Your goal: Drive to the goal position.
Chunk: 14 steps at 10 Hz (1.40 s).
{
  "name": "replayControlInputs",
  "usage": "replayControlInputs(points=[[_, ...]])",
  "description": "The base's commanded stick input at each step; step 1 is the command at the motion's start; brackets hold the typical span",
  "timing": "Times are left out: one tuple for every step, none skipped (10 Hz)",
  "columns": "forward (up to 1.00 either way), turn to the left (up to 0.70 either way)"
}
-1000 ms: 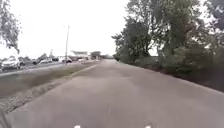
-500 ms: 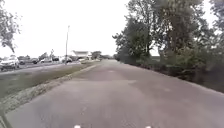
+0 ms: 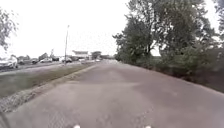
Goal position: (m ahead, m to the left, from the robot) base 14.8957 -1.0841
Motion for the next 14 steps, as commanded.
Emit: replayControlInputs(points=[[0.7, 0.16], [0.7, 0.0], [0.7, 0.0], [0.7, 0.0], [0.7, 0.0], [0.7, 0.0], [0.7, 0.0], [0.7, 0.0], [0.7, 0.0], [0.7, 0.0], [0.7, 0.0], [0.7, 0.0], [0.7, 0.0], [0.7, 0.0]])
